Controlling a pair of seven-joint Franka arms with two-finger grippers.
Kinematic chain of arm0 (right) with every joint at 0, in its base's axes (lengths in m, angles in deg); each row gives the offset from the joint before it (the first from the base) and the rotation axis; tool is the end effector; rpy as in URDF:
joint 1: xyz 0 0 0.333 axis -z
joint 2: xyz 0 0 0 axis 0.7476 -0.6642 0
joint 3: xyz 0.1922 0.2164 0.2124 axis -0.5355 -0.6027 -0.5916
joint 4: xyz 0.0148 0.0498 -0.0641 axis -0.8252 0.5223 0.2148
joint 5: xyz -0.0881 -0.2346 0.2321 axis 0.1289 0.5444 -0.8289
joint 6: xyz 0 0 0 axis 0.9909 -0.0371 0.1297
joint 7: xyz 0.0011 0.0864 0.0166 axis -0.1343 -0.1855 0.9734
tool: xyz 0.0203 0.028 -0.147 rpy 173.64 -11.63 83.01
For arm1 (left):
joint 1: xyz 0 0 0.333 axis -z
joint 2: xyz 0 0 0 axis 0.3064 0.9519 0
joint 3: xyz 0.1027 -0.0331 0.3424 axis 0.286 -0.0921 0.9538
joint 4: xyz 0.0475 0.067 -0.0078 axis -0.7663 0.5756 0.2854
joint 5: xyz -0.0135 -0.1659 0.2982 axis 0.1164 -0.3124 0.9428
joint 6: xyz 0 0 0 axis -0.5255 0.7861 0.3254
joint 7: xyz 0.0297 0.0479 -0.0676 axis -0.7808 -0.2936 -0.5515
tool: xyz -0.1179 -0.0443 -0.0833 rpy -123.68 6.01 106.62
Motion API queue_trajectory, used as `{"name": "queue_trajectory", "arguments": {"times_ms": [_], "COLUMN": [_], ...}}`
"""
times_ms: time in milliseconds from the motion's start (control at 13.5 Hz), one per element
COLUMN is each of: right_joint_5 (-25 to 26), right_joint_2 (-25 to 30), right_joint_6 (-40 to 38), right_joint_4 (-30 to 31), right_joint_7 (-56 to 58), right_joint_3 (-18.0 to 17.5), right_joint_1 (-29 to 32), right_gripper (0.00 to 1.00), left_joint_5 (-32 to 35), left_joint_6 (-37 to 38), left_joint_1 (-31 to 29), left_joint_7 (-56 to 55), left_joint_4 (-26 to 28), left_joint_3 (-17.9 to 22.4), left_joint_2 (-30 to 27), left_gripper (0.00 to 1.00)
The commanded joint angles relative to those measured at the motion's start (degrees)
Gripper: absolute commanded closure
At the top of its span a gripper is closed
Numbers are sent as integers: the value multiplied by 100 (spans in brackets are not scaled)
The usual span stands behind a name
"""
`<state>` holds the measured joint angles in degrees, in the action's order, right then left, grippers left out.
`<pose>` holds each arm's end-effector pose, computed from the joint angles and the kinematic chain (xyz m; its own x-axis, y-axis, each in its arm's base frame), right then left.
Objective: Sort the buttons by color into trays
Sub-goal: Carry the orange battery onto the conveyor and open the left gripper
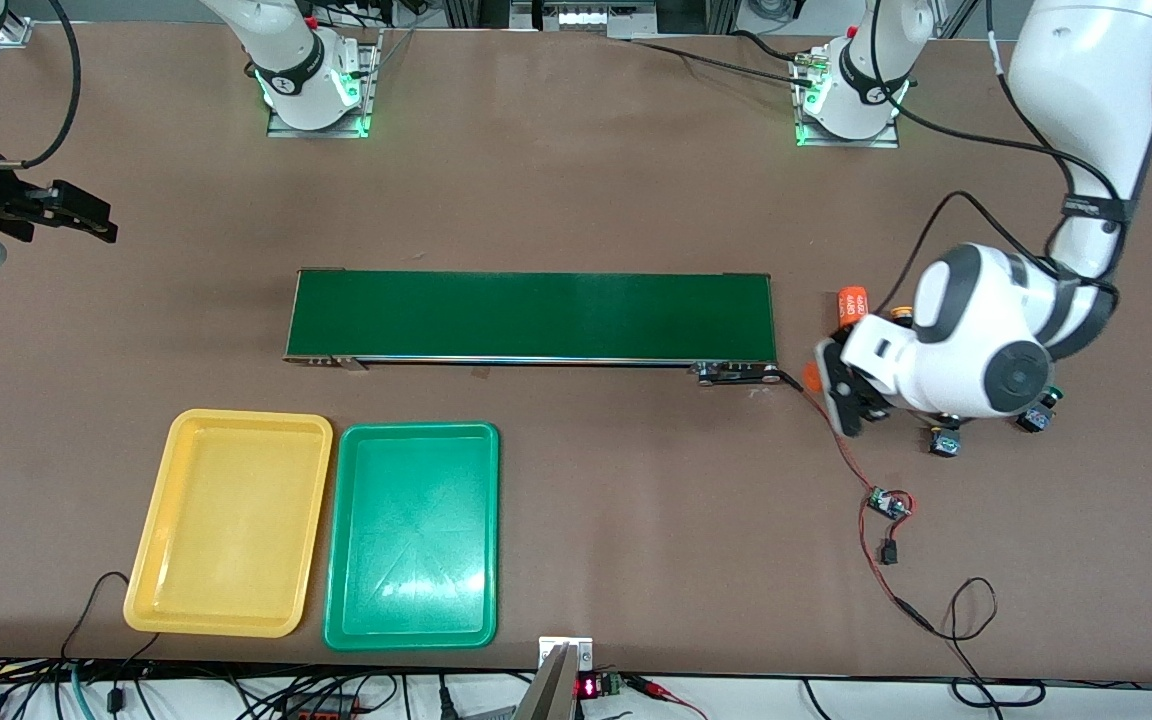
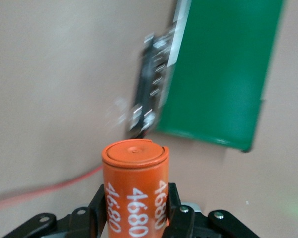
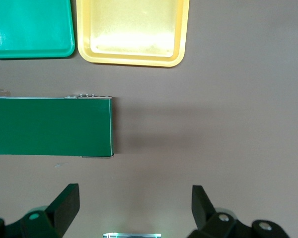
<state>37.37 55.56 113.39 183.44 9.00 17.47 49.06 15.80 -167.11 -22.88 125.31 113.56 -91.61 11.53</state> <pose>0.4813 -0.0265 0.5770 0.9946 0.0025 -0.1036 0.0044 -0.9998 0.0179 0.5828 -0.1370 0.3212 0.2169 -0.9740 0.0658 -0.9208 -0.1817 0.3452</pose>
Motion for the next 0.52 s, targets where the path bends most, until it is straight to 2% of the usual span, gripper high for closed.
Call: {"name": "queue_trajectory", "arguments": {"times_ms": [0, 148, 444], "right_joint_5": [10, 19, 71], "right_joint_2": [54, 54, 54], "right_joint_6": [-3, -11, -3], "right_joint_4": [53, 53, 53], "right_joint_7": [-51, -42, -34], "right_joint_3": [-35, -26, -17], "right_joint_1": [29, 29, 29], "right_gripper": [0, 0, 0], "left_joint_5": [-24, 99, 187], "left_joint_6": [-33, -155, -666], "left_joint_1": [-50, -33, 222], "left_joint_7": [422, 422, 422], "left_joint_4": [465, 692, 1167], "left_joint_3": [-396, -650, -704], "left_joint_2": [-431, -528, -616], "left_gripper": [100, 100, 100]}}
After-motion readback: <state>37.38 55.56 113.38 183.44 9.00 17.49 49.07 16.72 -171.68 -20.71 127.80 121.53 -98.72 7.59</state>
